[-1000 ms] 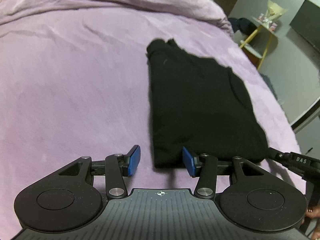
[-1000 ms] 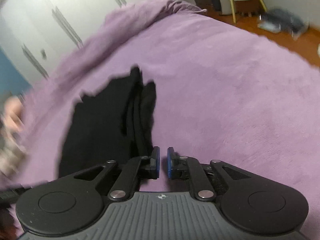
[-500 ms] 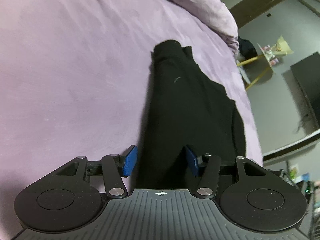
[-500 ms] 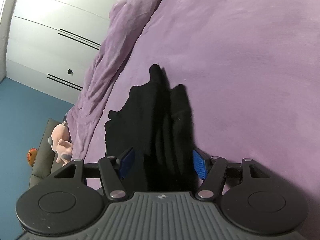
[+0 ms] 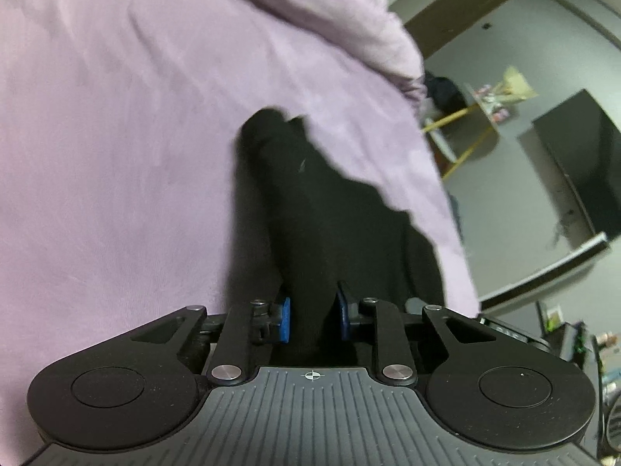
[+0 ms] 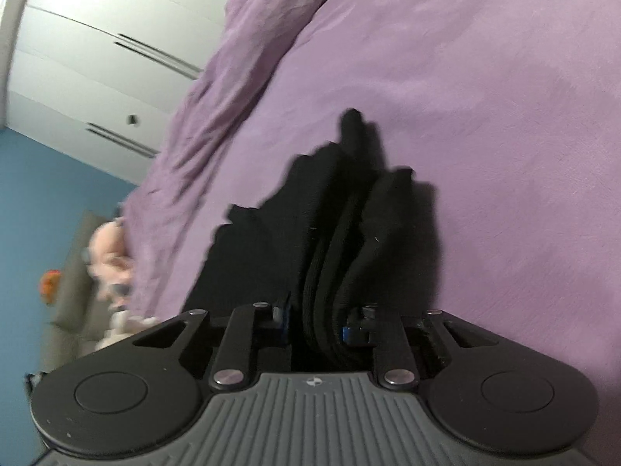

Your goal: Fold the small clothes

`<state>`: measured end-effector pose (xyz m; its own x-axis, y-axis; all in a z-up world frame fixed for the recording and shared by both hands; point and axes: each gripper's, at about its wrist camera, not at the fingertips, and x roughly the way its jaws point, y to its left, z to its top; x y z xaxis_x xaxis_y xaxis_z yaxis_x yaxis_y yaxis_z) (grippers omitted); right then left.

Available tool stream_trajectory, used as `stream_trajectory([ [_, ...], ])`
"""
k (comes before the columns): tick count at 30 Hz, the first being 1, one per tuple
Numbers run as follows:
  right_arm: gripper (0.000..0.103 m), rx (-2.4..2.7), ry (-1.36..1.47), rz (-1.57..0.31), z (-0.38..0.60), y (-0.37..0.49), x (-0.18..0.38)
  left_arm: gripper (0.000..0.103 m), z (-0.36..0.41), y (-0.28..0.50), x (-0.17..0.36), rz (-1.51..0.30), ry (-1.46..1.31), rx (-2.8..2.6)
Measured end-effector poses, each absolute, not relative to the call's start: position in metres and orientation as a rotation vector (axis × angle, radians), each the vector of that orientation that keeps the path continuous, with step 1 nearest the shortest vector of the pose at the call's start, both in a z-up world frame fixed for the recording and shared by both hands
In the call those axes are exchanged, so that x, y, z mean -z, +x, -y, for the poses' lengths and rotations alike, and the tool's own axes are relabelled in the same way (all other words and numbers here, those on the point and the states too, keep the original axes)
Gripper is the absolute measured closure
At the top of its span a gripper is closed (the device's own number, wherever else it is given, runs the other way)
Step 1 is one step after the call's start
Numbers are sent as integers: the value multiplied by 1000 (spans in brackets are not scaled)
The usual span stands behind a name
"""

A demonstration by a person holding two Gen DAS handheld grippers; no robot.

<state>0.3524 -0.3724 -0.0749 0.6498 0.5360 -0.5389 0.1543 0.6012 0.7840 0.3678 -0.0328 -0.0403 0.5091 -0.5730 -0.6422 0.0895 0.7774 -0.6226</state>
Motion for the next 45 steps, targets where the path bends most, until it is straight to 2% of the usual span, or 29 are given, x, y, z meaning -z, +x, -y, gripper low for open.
stream_trajectory([
  [5,82,-386,936,-958,332,317,78,78,-5,313,11,-937,-472,421],
  [9,77,-426,850,-1051,301,289,89,76,-34,269,22,-1043,-398,342],
  [12,71,-344,714,-984,299,270,66,76,-47,245,26,-1050,-319,265],
  [14,58,-235,582,-896,296,260,42,75,-54,235,18,-993,-270,206],
  [17,54,-189,410,-786,268,257,11,71,-55,235,4,-903,-269,156],
  [20,54,-304,391,-804,225,276,12,60,-41,251,7,-862,-315,145],
  [25,55,-226,269,-827,172,322,40,59,-3,289,33,-828,-189,43],
  [28,63,-127,222,-835,171,337,59,58,14,312,52,-801,-107,-17],
  [30,64,-98,183,-794,178,345,66,55,20,330,67,-799,-66,-44],
  [31,64,-108,184,-773,180,348,70,47,22,337,73,-796,-65,-61],
  [33,64,-131,168,-732,186,348,76,42,20,346,81,-775,-90,-62],
  [35,64,-143,166,-690,188,344,82,30,18,351,89,-769,-107,-67],
  [36,64,-138,180,-674,191,345,86,27,16,351,92,-762,-124,-79],
  [45,61,-121,109,-661,172,338,78,24,5,337,93,-768,-177,-80],
])
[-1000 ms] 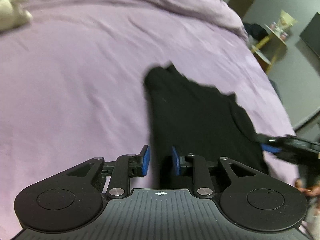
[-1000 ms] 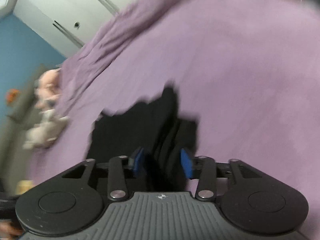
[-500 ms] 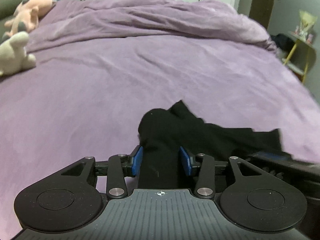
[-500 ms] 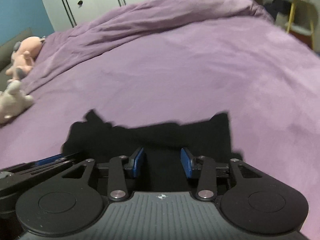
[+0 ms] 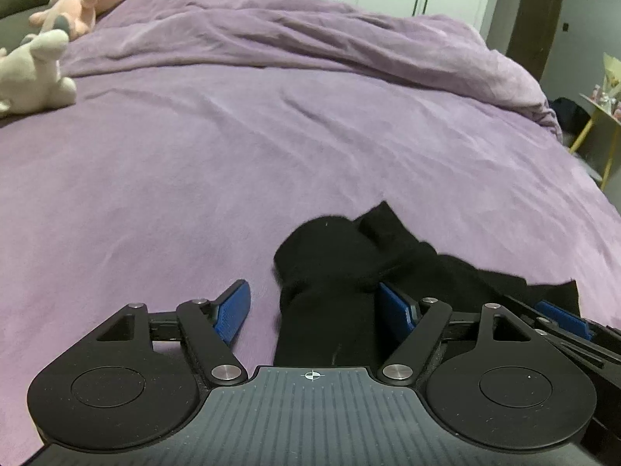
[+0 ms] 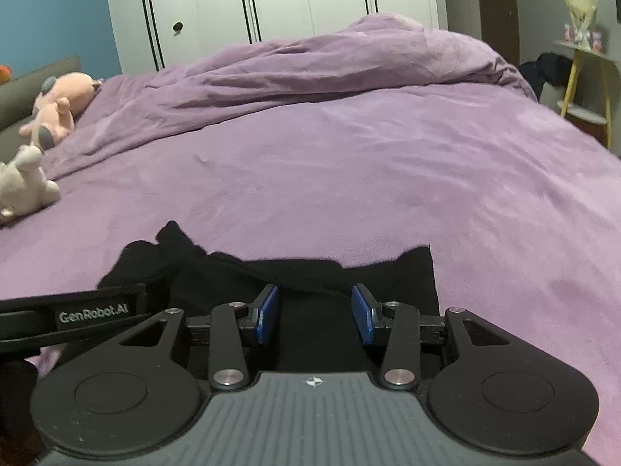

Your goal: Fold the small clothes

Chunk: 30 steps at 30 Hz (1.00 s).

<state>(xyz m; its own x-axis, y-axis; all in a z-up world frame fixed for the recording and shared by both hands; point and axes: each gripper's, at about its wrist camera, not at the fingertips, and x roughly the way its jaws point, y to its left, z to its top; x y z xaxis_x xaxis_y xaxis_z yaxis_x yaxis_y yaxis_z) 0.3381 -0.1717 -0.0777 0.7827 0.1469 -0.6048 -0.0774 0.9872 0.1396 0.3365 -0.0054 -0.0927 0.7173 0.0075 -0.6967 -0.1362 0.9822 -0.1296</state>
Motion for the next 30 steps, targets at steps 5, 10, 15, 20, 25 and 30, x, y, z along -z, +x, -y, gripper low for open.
stream_trajectory([
  [5,54,-143,16,-657,168,269,71,26,-1,292,77,-848,-167,-34],
  [10,53,-140,-13,-619,188,186,62,26,-9,207,72,-788,-227,18],
  [15,51,-164,164,-769,226,147,55,27,-28,149,72,-856,-395,33],
  [20,41,-227,340,-844,242,136,49,32,-19,117,63,-877,-260,42],
  [25,41,-224,642,-859,265,144,59,32,-35,114,57,-873,-409,56],
  [30,41,-224,695,-883,272,157,67,33,-53,124,63,-876,-577,76],
])
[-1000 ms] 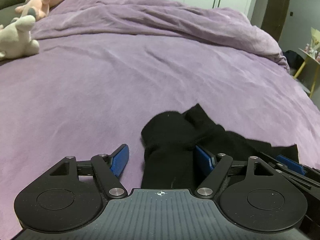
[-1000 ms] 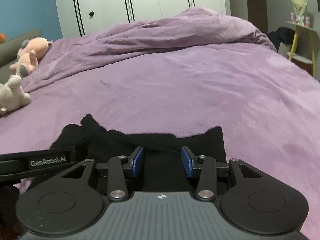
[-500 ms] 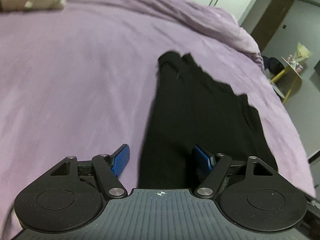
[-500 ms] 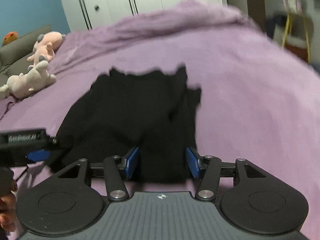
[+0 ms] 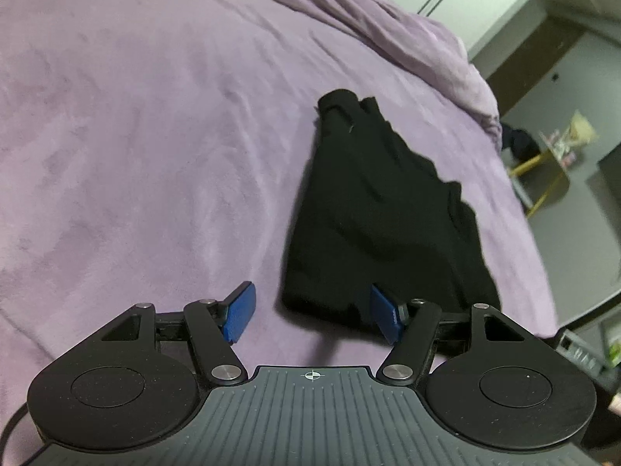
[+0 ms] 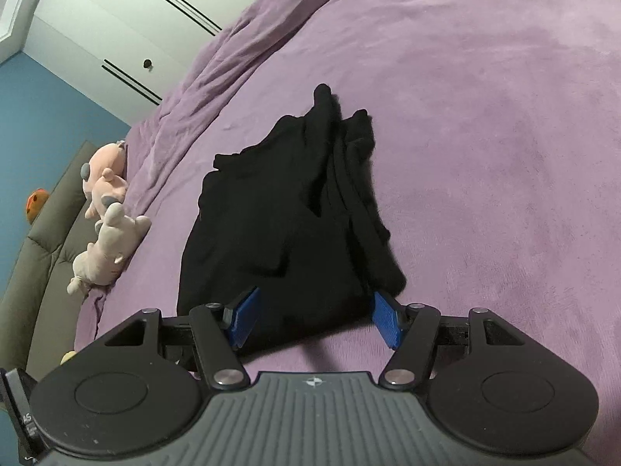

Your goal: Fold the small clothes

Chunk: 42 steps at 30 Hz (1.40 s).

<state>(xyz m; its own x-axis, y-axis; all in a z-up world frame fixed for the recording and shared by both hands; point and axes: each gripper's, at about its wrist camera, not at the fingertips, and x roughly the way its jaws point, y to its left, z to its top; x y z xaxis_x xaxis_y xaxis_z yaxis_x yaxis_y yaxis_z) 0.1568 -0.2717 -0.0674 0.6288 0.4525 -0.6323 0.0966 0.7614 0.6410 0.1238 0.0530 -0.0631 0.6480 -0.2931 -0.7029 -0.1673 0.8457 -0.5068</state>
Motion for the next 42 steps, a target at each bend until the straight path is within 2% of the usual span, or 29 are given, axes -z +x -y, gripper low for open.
stream_trajectory([
  [3,41,-214,748,-875,281,159,63,33,-55,132,67,-880,-624,107],
  [6,40,-180,670,-829,288,159,53,33,-55,141,73,-906,-634,133],
  [9,39,-196,629,-867,290,168,59,34,-55,146,79,-905,-650,160],
  [13,40,-286,601,-890,280,179,70,58,-55,153,82,-937,-674,179],
  [14,50,-299,565,-885,275,181,71,67,-55,155,82,-949,-671,189],
  [15,59,-302,546,-890,271,184,71,69,-55,156,83,-957,-673,194],
  [16,73,-307,549,-914,268,188,72,71,-56,158,83,-966,-681,193],
  [17,81,-321,594,-938,270,190,74,79,-57,159,83,-968,-693,189],
  [23,82,-474,1177,-908,305,178,96,85,-59,150,53,-917,-742,220],
  [25,83,-387,1060,-984,304,178,100,85,-59,149,49,-934,-716,217],
  [26,88,-305,917,-1033,299,178,100,85,-59,150,52,-959,-705,190],
  [27,87,-315,860,-1022,295,176,97,85,-58,152,58,-1004,-676,146],
  [29,83,-273,738,-1004,282,172,81,80,-51,152,69,-1082,-569,50],
  [33,71,-179,451,-977,254,165,52,69,-38,144,60,-1064,-474,16],
  [34,68,-155,369,-971,246,162,48,62,-33,143,56,-1063,-425,5],
  [35,67,-134,307,-968,243,159,46,49,-28,141,53,-1061,-361,-18],
  [36,65,-120,266,-962,239,155,44,44,-22,140,50,-1061,-291,-55],
  [38,47,-80,186,-950,236,144,40,45,-13,136,46,-1054,-182,-91],
  [42,43,22,53,-942,235,124,41,39,-10,123,41,-1042,-81,-116],
])
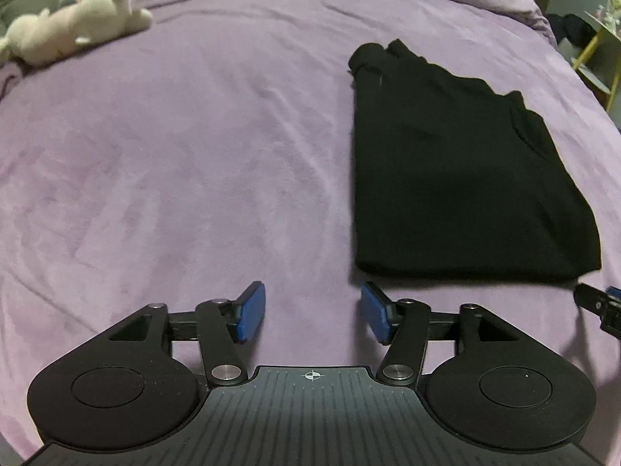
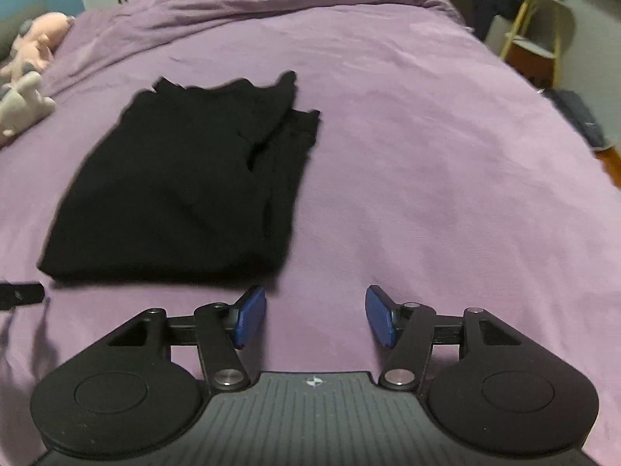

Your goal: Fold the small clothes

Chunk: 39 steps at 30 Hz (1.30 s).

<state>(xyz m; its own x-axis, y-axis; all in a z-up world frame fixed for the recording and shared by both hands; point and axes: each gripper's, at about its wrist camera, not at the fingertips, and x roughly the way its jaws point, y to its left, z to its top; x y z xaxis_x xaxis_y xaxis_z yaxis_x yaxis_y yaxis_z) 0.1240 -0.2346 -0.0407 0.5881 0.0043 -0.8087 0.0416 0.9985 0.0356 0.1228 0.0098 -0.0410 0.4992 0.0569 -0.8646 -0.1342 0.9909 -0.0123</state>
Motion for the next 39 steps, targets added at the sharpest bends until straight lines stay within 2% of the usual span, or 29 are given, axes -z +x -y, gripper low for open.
stream_trajectory([
  [2,27,-1,80,-953,236,113,35,27,-10,115,37,-1021,-92,-113],
  [6,21,-74,131,-995,228,105,22,19,-5,107,29,-994,-93,-125],
  [8,20,-65,125,-1019,219,105,16,10,-3,106,25,-983,-72,-123],
  [10,19,-52,107,-1039,208,110,13,7,0,107,23,-997,-53,-117],
  [13,16,-27,70,-1063,193,114,8,6,1,112,20,-1042,-42,-119],
  [20,15,1,-19,-1063,166,122,-4,6,11,110,6,-1001,44,-176],
  [39,14,9,-34,-1052,155,126,-11,6,21,108,-1,-992,104,-161],
])
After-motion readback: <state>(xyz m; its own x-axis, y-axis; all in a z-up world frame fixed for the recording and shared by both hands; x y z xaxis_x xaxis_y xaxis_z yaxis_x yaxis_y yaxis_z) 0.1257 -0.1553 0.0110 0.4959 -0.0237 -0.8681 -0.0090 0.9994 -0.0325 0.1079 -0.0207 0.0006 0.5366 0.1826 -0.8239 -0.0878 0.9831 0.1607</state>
